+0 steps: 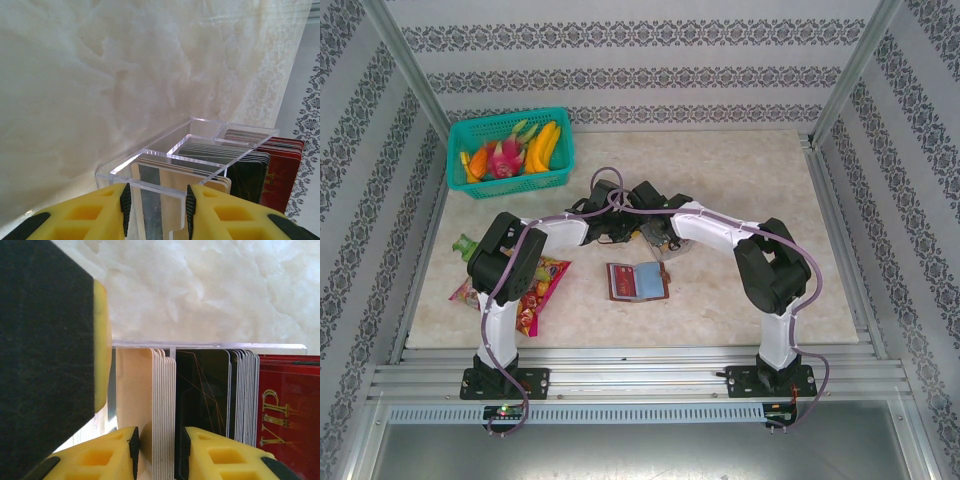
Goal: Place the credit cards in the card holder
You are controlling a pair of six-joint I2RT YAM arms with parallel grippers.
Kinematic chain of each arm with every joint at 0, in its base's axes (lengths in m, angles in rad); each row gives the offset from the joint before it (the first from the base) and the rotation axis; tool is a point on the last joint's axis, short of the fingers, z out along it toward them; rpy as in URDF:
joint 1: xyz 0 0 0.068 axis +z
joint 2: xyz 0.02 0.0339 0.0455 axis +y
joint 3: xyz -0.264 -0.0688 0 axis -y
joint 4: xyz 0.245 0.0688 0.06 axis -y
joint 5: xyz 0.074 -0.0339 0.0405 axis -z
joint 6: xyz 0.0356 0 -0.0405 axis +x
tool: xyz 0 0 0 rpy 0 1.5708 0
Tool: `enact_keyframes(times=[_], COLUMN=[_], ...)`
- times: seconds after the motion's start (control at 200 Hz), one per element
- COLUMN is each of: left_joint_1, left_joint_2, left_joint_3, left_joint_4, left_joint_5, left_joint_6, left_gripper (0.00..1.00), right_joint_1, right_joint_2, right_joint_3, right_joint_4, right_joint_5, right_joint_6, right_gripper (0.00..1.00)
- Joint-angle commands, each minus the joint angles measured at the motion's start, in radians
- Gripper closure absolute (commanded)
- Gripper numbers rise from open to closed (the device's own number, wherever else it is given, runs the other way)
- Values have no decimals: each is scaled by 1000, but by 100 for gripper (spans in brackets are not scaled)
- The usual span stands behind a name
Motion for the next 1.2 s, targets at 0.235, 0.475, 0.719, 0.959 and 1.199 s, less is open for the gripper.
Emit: enact_keyframes(times=[0.235, 0.475, 0.719, 0.959, 1.199], left_joint_1=[0, 0, 0, 0, -1], left_joint_2=[9, -15, -46, -87, -142], left_joint_3=[-17, -20, -42, -58, -66], left_joint_4=[-24, -42, -33, -47, -82], left_joint_5=[-27, -41, -53, -77, -108], left_joint_6=[1, 15, 19, 33, 66], left_gripper=[62, 61, 59, 57, 55], right_joint_1=[18, 18, 16, 14, 11], right_joint_2=[-18, -32, -37, -60, -85], right_joint_3=[1, -8, -8, -8, -12], right_joint_4=[-17, -28, -34, -37, -44], right_joint_5=[62, 62, 66, 42, 18], right_joint_6=[-10, -10, -13, -5, 4], right_gripper=[81, 85, 84, 89, 92])
